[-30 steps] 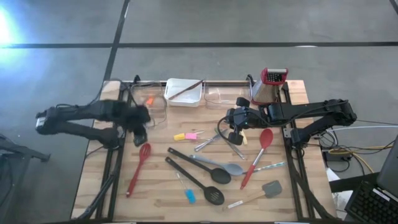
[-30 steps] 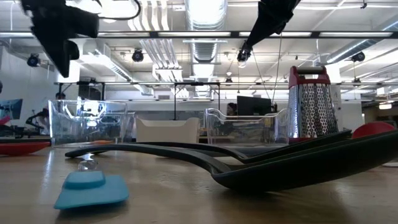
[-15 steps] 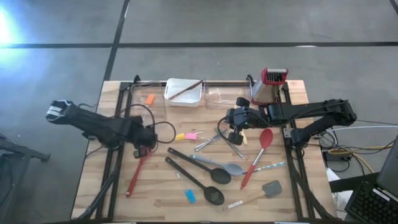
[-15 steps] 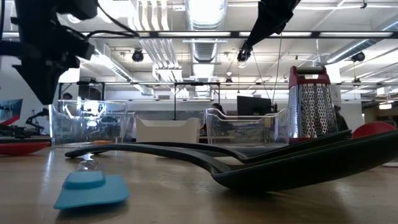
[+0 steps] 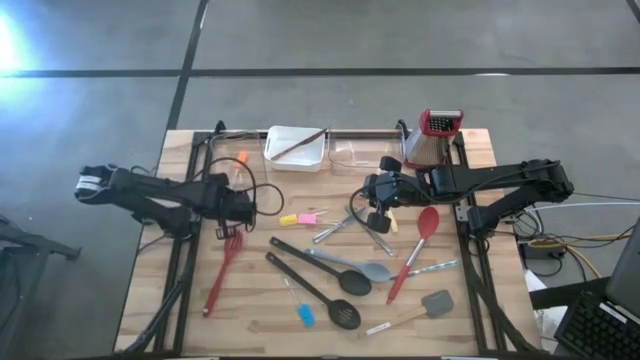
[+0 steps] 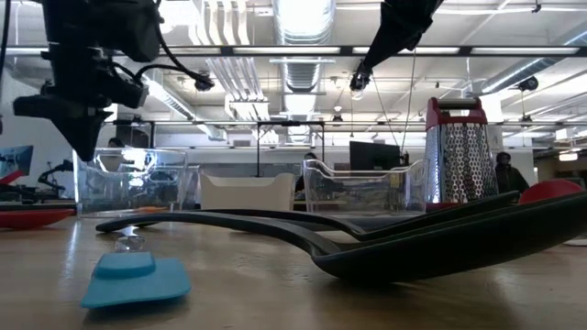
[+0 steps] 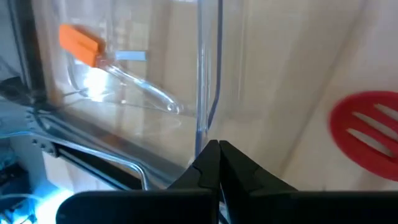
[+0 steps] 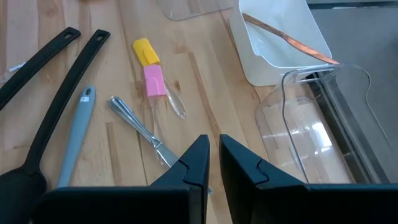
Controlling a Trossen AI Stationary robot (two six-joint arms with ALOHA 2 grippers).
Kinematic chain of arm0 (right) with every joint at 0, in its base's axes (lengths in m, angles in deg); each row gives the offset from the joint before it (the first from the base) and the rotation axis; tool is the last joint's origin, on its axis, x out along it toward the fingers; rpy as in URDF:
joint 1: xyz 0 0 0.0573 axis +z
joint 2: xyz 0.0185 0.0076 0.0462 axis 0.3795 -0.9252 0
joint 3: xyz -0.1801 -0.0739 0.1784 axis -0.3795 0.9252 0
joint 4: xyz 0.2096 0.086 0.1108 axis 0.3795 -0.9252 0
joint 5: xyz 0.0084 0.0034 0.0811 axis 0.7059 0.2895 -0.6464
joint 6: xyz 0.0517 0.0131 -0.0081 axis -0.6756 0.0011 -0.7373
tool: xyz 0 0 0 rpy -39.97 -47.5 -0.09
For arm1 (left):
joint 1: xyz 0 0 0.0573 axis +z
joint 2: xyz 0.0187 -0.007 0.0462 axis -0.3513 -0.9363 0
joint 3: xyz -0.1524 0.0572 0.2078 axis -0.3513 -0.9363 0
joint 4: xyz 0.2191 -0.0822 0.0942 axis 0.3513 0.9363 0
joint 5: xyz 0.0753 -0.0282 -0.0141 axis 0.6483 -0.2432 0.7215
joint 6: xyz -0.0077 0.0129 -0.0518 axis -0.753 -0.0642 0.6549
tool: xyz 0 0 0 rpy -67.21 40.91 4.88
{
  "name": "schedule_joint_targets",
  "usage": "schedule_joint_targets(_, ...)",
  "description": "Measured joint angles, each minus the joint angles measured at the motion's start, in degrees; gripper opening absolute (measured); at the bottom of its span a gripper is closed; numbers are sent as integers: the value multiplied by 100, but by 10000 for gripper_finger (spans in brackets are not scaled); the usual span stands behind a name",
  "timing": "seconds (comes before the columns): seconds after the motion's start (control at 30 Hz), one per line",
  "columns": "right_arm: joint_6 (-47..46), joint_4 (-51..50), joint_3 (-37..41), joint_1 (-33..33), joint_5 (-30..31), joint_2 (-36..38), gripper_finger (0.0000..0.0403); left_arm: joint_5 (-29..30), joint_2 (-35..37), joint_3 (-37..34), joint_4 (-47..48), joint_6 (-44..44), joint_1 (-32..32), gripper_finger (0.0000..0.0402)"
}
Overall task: Pick & Place Kitchen Items
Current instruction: Put the red slotted spoon into the right transparent bin
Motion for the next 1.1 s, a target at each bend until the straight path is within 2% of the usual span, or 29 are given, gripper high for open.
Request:
schedule_joint_targets(0.57,1,0,-1,0,0,0,34,263,4,-31,-363,-1124,1462,2)
schedule_joint_targets(0.7,1,0,-1,0,0,0,34,120,4,-31,-491,-1233,1520,1)
schedule_joint_targets(0.87,0,1,-1,0,-2,0,34,-746,81,116,-539,-1035,1408,1)
schedule_joint_targets(1.03,1,2,-1,0,0,0,34,-785,327,452,-521,-976,1245,1)
schedule_joint_targets(1.1,1,2,-1,0,-1,0,34,-901,446,626,-525,-706,1186,2)
